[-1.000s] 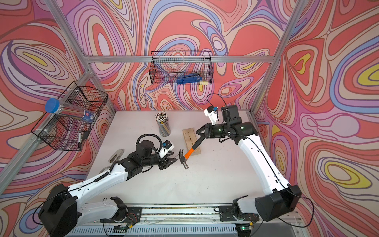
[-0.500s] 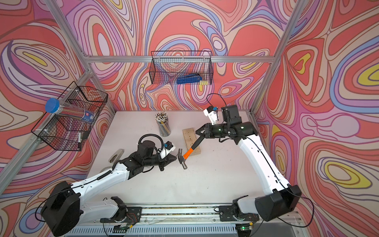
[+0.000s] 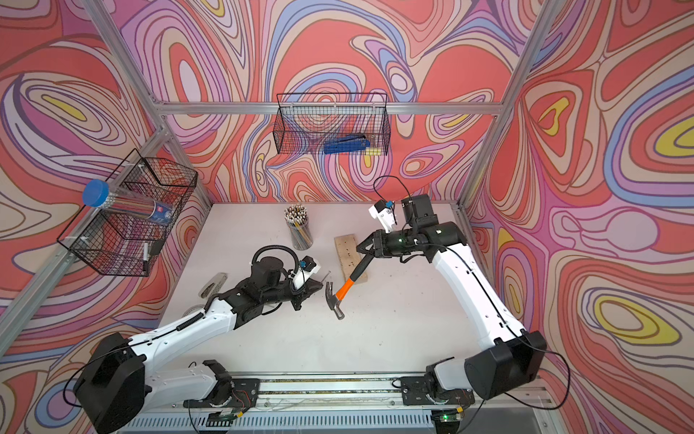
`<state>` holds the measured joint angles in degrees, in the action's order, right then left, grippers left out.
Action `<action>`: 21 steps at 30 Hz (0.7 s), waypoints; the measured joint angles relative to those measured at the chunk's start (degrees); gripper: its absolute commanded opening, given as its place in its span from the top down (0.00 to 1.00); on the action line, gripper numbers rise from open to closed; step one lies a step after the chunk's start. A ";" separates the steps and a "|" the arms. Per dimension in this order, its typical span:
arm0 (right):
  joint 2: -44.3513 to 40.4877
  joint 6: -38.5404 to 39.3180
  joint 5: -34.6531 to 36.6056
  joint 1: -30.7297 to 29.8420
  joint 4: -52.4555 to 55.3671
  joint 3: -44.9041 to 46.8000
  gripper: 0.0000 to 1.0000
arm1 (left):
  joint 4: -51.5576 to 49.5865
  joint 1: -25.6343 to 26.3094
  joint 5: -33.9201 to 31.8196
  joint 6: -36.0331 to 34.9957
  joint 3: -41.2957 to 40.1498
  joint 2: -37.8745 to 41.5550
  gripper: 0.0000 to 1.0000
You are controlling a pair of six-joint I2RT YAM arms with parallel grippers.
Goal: Use a claw hammer to pull out a nail
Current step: Pick up the nail with the hammer, then place the nail at the center of the board.
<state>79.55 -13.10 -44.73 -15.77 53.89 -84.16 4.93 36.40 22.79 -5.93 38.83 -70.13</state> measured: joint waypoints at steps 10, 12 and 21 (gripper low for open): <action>-0.02 -0.66 6.75 0.00 -2.08 2.03 1.00 | -7.67 -1.79 -13.99 21.53 0.52 0.00 1.00; -0.02 -0.90 7.96 0.00 -2.29 2.14 1.00 | -10.73 -3.37 -15.93 26.34 0.52 -0.13 1.00; 0.07 -1.62 11.19 0.00 -4.42 2.75 1.00 | -24.06 -7.13 -19.43 36.26 6.69 -13.07 1.00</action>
<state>79.61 -14.72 -33.54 -15.77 49.47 -81.41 -19.14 29.28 3.36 30.33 45.52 -83.20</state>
